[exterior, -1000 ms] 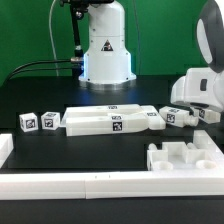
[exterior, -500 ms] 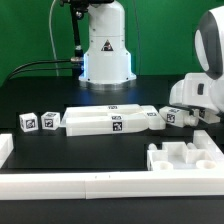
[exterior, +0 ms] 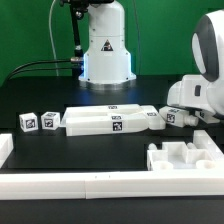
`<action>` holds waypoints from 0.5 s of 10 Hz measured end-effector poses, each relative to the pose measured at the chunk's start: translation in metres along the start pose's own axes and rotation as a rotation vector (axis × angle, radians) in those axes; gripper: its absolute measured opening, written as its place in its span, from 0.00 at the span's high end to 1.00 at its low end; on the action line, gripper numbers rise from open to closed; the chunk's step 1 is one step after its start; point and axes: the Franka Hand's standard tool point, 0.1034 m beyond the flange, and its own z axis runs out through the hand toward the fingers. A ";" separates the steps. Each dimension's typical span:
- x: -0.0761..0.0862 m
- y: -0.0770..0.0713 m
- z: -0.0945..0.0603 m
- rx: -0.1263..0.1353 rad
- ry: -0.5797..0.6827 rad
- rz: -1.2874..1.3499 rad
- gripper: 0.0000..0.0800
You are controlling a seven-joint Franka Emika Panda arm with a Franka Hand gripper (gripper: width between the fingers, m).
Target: Assemble chair
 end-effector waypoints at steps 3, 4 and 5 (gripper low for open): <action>-0.006 0.010 -0.032 0.033 0.037 0.011 0.65; -0.019 0.020 -0.056 0.053 0.055 0.015 0.65; -0.026 0.027 -0.076 0.059 0.090 0.006 0.65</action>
Offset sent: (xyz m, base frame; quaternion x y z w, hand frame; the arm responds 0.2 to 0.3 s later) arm 0.0382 -0.0328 0.0760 0.0268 0.0042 0.0189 0.9995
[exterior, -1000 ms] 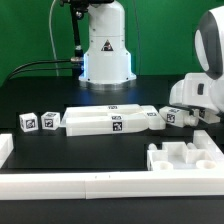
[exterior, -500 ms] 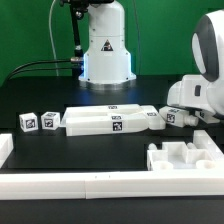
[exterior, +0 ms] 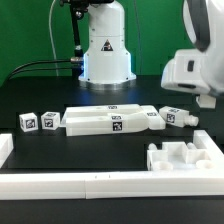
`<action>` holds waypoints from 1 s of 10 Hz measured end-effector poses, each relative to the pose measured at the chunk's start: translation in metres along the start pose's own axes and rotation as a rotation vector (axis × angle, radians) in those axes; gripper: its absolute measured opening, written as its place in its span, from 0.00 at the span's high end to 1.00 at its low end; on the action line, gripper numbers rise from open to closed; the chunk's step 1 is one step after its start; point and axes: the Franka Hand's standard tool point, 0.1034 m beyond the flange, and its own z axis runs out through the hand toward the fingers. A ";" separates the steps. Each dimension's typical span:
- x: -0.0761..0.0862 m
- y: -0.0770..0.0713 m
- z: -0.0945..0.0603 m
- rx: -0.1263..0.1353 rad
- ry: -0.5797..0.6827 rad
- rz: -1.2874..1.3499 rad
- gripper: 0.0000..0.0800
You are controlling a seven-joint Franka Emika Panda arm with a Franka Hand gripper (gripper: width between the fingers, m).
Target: Assemble chair
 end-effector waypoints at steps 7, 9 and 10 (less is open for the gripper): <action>-0.006 -0.001 -0.080 0.021 0.482 -0.170 0.65; -0.009 -0.005 -0.106 0.050 0.578 -0.162 0.65; -0.008 -0.010 -0.106 0.064 0.641 -0.176 0.65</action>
Offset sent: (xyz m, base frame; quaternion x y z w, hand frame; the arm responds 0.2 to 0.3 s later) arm 0.0000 0.0000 0.0000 0.0000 0.1938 0.0000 0.9810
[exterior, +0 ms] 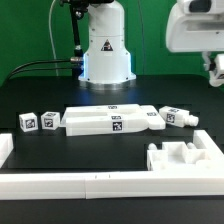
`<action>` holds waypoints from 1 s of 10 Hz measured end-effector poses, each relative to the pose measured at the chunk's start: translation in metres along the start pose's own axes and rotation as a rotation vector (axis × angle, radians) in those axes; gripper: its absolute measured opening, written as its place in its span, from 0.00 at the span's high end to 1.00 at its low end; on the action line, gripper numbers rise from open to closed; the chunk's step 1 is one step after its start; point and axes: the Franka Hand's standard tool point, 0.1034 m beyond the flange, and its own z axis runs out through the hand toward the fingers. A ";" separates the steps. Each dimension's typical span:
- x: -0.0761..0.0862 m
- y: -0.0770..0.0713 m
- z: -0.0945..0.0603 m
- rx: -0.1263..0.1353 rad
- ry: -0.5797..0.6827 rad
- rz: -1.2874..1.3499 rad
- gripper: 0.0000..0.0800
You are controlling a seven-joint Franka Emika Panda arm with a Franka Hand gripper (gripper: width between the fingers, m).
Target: Assemble chair
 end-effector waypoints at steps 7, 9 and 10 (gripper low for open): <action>0.055 0.036 -0.028 0.064 0.469 -0.139 0.65; 0.057 0.035 -0.028 0.078 0.616 -0.147 0.65; 0.057 0.038 -0.027 0.083 0.676 -0.150 0.65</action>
Offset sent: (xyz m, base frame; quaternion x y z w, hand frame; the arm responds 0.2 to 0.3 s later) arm 0.0492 -0.0585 0.0120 0.0278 0.1707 -0.0816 0.9816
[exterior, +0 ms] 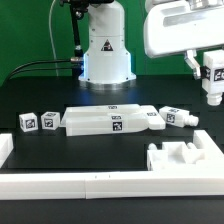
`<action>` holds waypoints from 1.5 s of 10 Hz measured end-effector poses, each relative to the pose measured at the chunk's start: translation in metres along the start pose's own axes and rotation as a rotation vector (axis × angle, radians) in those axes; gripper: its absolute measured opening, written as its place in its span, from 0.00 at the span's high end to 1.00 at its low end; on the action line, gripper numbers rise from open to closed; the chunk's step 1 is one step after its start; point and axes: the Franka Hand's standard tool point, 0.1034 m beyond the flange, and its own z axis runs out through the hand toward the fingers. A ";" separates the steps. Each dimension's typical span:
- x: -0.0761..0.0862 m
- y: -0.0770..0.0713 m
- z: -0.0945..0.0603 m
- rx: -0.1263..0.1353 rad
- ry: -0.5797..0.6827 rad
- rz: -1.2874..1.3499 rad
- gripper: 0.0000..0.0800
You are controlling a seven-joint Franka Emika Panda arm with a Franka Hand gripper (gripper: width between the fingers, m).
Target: Assemble chair
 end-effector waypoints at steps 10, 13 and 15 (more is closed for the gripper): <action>0.061 0.051 0.021 -0.034 0.036 -0.140 0.65; 0.059 0.050 0.046 -0.035 0.052 -0.140 0.65; 0.064 0.053 0.061 -0.048 0.139 -0.149 0.65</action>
Offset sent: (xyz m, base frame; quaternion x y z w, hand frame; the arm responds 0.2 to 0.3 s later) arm 0.0000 0.0000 0.0000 0.0000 0.0000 0.0000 1.0000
